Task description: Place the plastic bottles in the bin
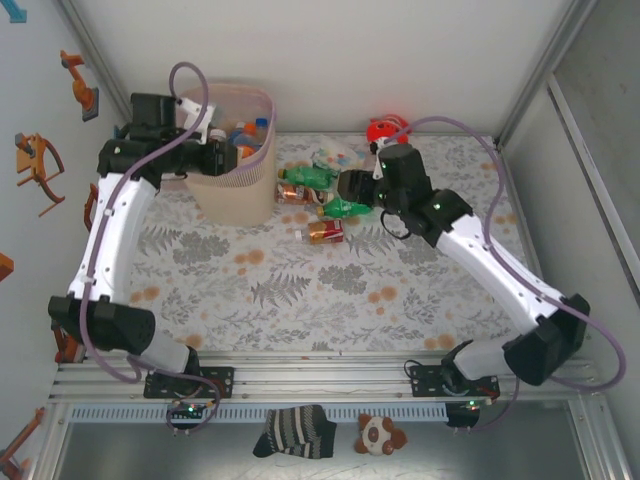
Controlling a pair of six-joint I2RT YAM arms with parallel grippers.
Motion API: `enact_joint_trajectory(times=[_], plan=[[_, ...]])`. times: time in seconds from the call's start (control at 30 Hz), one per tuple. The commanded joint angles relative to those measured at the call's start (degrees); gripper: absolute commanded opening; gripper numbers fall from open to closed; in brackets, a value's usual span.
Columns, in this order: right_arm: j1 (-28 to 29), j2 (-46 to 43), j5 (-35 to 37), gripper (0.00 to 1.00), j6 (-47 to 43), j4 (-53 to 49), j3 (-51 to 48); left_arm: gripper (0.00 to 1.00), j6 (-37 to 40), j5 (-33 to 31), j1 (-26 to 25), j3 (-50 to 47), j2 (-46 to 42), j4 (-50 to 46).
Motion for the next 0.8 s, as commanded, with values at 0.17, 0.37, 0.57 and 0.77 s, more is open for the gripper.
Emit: enact_joint_trajectory(times=[0.17, 0.37, 0.57, 0.77], plan=[[-7.49, 8.49, -6.40, 0.71, 13.30, 4.54, 1.73, 0.37, 6.28, -5.60, 2.28, -15.84, -13.43, 6.56], [-12.90, 16.36, -9.30, 0.71, 26.42, 10.90, 1.74, 0.38, 8.92, -8.47, 2.37, -28.82, -20.67, 15.70], [-17.14, 24.16, -9.61, 0.70, 35.87, 18.04, 1.86, 0.41, 9.75, -4.50, 2.41, -37.98, -25.25, 24.52], [-20.12, 32.93, -11.75, 0.70, 43.03, 22.66, 4.37, 0.41, 9.41, -3.80, 2.46, -39.62, -26.15, 25.03]])
